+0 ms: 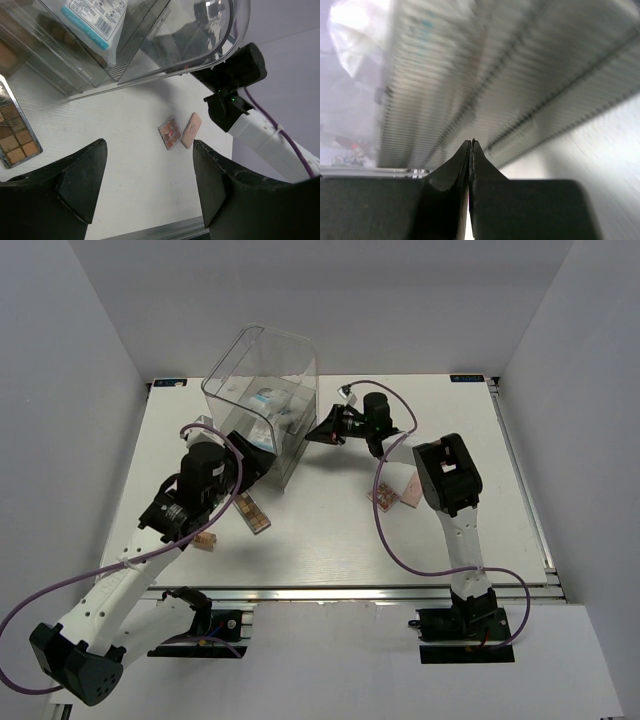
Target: Organize the makeup
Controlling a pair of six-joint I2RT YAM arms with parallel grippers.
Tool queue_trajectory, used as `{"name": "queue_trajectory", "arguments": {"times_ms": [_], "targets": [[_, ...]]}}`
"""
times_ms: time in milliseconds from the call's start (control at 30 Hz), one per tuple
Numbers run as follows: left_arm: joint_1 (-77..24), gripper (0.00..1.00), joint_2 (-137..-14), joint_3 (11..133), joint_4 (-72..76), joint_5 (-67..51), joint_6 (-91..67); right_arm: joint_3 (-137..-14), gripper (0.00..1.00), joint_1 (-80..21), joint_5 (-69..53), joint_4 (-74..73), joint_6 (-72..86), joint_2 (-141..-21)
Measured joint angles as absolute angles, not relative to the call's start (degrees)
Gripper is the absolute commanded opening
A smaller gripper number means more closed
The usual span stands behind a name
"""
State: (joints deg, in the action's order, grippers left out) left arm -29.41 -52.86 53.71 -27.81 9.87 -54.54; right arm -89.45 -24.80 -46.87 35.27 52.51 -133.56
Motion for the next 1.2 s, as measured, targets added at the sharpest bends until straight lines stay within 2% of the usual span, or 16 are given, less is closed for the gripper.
{"name": "queue_trajectory", "arguments": {"times_ms": [133, 300, 367, 433, 933, 1200], "targets": [[-29.4, 0.79, -52.2, 52.8, -27.6, 10.8, -55.2, -84.8, 0.04, -24.0, -47.2, 36.2, 52.0, -132.6], [-29.4, 0.79, -51.7, 49.8, -27.3, 11.2, -55.8, -82.5, 0.37, -22.4, -47.6, 36.4, 51.9, -131.9], [-29.4, 0.79, -51.7, 49.3, -27.4, 11.2, -55.8, -82.5, 0.45, -22.1, -47.7, 37.0, 52.3, -131.8], [-29.4, 0.79, -51.7, 49.3, -27.4, 11.2, -55.8, -82.8, 0.48, -22.4, -47.8, 37.7, 52.5, -131.8], [-29.4, 0.79, -50.4, 49.2, -26.5, 12.1, -57.1, -92.7, 0.46, -25.7, -47.6, 40.6, 57.2, -136.2], [-29.4, 0.79, -52.5, 49.3, -26.5, 12.1, -57.1, -93.0, 0.45, -26.0, -47.1, 40.9, 59.5, -137.4]]}}
